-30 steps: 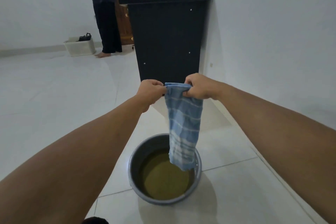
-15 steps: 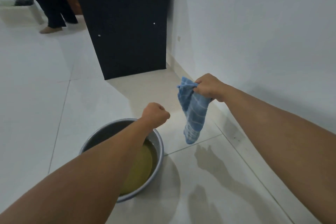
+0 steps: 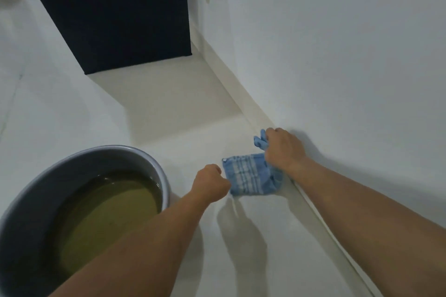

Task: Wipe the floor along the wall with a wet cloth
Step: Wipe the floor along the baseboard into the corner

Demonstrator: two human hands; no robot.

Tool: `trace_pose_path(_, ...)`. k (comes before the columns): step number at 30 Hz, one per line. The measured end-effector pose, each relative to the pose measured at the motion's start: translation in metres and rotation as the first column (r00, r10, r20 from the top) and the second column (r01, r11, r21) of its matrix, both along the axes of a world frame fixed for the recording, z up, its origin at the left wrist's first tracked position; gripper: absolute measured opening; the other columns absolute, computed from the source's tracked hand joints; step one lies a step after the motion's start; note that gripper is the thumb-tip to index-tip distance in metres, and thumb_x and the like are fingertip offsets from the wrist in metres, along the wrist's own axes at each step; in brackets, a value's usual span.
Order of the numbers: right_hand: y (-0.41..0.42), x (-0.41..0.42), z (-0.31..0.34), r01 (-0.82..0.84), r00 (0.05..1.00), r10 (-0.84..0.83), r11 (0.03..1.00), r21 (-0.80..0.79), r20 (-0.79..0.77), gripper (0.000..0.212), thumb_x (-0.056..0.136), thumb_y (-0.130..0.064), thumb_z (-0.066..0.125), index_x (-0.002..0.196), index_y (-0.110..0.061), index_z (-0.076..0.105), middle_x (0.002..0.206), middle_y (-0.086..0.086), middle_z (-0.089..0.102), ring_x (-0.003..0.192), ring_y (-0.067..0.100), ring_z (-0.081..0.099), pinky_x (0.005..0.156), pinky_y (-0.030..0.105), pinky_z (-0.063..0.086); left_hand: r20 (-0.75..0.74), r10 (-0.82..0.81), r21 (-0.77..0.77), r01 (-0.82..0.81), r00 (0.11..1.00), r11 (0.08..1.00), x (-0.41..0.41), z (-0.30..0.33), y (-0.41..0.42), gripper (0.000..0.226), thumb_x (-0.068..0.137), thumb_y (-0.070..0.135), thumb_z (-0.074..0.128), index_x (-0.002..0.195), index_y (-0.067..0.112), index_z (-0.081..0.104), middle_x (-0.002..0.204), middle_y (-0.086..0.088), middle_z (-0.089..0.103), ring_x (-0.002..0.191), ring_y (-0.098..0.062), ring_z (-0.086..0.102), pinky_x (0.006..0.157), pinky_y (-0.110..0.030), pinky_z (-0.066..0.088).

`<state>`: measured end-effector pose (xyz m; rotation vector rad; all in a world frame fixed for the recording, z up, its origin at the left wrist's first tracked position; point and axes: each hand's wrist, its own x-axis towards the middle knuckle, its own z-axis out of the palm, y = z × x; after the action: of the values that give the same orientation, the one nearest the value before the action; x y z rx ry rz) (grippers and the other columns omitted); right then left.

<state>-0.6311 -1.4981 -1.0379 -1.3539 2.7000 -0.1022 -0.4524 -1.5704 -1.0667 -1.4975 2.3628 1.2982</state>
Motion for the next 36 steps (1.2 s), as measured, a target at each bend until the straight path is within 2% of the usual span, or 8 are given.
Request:
trace_pose_path(5, 0.002, 0.013, -0.044, -0.134, 0.984, 0.117, 0.983, 0.124, 0.131, 0.035, 0.083, -0.023, 0.057, 0.115, -0.01, 0.055, 0.115, 0.013, 0.057, 0.106, 0.033, 0.058, 0.082, 0.035, 0.045, 0.103, -0.006, -0.06, 0.012, 0.995, 0.998, -0.008, -0.035, -0.001, 0.037, 0.084, 0.018, 0.059, 0.12, 0.012, 0.055, 0.131, -0.012, 0.054, 0.122, -0.027, 0.049, 0.098, -0.034, 0.044)
trace_pose_path(10, 0.002, 0.024, -0.078, 0.125, 0.973, -0.155, 0.976, 0.176, 0.17, 0.073, 0.077, -0.058, 0.062, 0.133, -0.017, 0.04, 0.136, 0.016, 0.037, 0.122, 0.035, 0.044, 0.095, 0.04, 0.044, 0.194, 0.005, -0.161, 0.027, 0.981, 0.987, -0.002, -0.058, 0.0, 0.043, 0.087, 0.019, 0.051, 0.129, 0.01, 0.048, 0.134, -0.012, 0.046, 0.128, -0.029, 0.037, 0.103, -0.039, 0.038)
trace_pose_path(15, -0.005, 0.024, -0.097, 0.074, 0.979, -0.119, 0.964, 0.254, 0.167, 0.053, 0.092, -0.027, 0.054, 0.142, -0.026, 0.039, 0.149, 0.022, 0.024, 0.128, 0.042, 0.036, 0.102, 0.042, 0.041, 0.241, -0.02, -0.256, 0.083, 0.97, 0.963, 0.006, -0.073, -0.002, 0.045, 0.087, 0.02, 0.051, 0.131, 0.012, 0.046, 0.138, -0.008, 0.043, 0.128, -0.027, 0.036, 0.104, -0.037, 0.036)
trace_pose_path(21, -0.008, 0.007, -0.081, -0.124, 0.943, 0.213, 0.937, 0.326, -0.256, 0.023, 0.092, -0.019, 0.05, 0.107, -0.015, 0.066, 0.125, 0.011, 0.047, 0.117, 0.03, 0.039, 0.094, 0.039, 0.037, 0.268, -0.105, -0.43, 0.217, 0.958, 0.876, 0.012, -0.091, 0.01, 0.047, 0.085, 0.031, 0.052, 0.127, 0.012, 0.044, 0.134, -0.009, 0.043, 0.122, -0.028, 0.039, 0.106, -0.037, 0.031)
trace_pose_path(26, 0.0, 0.007, -0.086, 0.088, 0.735, 0.494, 0.609, 0.788, -0.464, 0.033, 0.085, -0.038, 0.064, 0.115, -0.023, 0.063, 0.157, 0.03, 0.002, 0.138, 0.055, -0.02, 0.108, 0.068, 0.001, 0.294, -0.153, -0.502, 0.288, 0.944, 0.815, 0.013, -0.103, 0.02, 0.063, 0.085, 0.039, 0.047, 0.137, 0.003, 0.037, 0.148, -0.021, 0.032, 0.132, -0.037, 0.032, 0.114, -0.047, 0.022)
trace_pose_path(28, 0.002, 0.008, -0.094, 0.074, 0.721, 0.538, 0.567, 0.821, -0.437, 0.04, 0.088, -0.039, 0.06, 0.125, -0.023, 0.057, 0.154, 0.028, 0.016, 0.14, 0.052, -0.004, 0.109, 0.062, 0.014, 0.27, -0.154, -0.488, 0.273, 0.95, 0.829, 0.013, -0.107, 0.024, 0.066, 0.083, 0.04, 0.041, 0.137, 0.001, 0.039, 0.149, -0.025, 0.031, 0.133, -0.041, 0.032, 0.115, -0.051, 0.021)
trace_pose_path(31, -0.001, 0.004, -0.098, 0.048, 0.816, 0.391, 0.689, 0.723, -0.427, 0.036, 0.093, -0.033, 0.053, 0.126, -0.017, 0.056, 0.13, 0.016, 0.035, 0.115, 0.031, 0.038, 0.085, 0.035, 0.041, 0.266, -0.156, -0.459, 0.268, 0.951, 0.847, 0.014, -0.116, 0.029, 0.068, 0.082, 0.043, 0.034, 0.136, 0.002, 0.04, 0.15, -0.025, 0.029, 0.135, -0.042, 0.029, 0.116, -0.052, 0.019)
trace_pose_path(36, -0.012, 0.011, -0.107, 0.044, 0.941, 0.151, 0.832, 0.553, -0.302, 0.035, 0.097, -0.024, 0.042, 0.126, -0.009, 0.054, 0.132, 0.024, 0.038, 0.115, 0.035, 0.044, 0.082, 0.036, 0.044, 0.202, -0.15, -0.485, 0.232, 0.968, 0.843, 0.015, -0.13, 0.032, 0.067, 0.08, 0.042, 0.035, 0.128, -0.001, 0.051, 0.141, -0.028, 0.042, 0.128, -0.045, 0.041, 0.11, -0.052, 0.02)
